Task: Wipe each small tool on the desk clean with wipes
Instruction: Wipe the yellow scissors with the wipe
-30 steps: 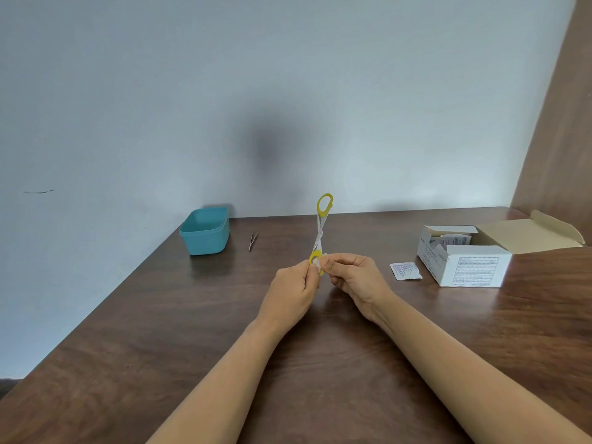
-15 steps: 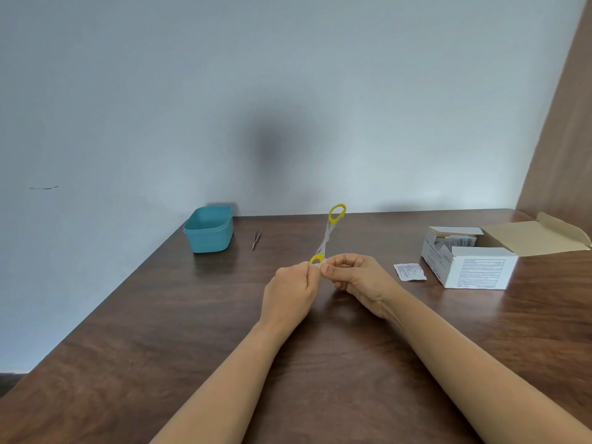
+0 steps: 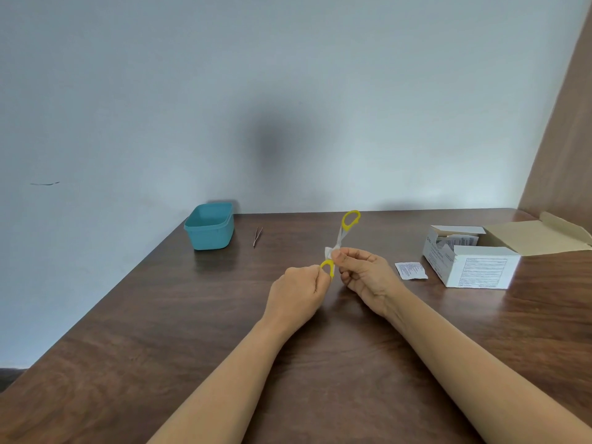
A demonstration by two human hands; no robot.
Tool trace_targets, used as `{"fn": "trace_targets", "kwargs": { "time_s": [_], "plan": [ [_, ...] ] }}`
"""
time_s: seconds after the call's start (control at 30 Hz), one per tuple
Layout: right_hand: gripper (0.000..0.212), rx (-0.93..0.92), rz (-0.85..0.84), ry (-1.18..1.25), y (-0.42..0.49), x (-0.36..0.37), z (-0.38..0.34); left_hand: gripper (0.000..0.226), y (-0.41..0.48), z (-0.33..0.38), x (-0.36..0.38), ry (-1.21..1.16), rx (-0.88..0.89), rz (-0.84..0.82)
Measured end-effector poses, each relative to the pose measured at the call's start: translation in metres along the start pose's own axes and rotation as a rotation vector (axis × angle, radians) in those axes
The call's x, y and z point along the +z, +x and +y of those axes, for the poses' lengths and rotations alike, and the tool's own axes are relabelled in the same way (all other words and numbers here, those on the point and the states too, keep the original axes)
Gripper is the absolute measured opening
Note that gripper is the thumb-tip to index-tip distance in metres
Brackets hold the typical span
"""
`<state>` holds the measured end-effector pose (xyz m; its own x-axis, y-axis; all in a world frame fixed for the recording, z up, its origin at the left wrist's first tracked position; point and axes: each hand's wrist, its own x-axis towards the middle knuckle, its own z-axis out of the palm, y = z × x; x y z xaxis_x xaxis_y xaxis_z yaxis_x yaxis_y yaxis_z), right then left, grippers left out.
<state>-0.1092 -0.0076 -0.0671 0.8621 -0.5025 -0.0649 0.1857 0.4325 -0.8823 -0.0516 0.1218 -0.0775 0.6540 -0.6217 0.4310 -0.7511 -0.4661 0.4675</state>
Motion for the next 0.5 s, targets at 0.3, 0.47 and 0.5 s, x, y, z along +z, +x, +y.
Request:
{"fn": "trace_targets", "kwargs": {
  "time_s": [0.3, 0.47, 0.5],
  "plan": [
    [0.010, -0.032, -0.113, -0.276, -0.005, 0.003, 0.001, 0.044, 0.007, -0.015, 0.000, -0.117, -0.032, 0.019],
    [0.010, -0.041, 0.043, -0.006, -0.001, 0.000, 0.003, 0.049, 0.004, -0.008, 0.002, -0.096, 0.042, -0.062],
    [0.009, -0.040, 0.059, 0.027, 0.000, -0.001, 0.002, 0.048, 0.003, -0.007, 0.002, -0.098, 0.044, -0.063]
  ]
}}
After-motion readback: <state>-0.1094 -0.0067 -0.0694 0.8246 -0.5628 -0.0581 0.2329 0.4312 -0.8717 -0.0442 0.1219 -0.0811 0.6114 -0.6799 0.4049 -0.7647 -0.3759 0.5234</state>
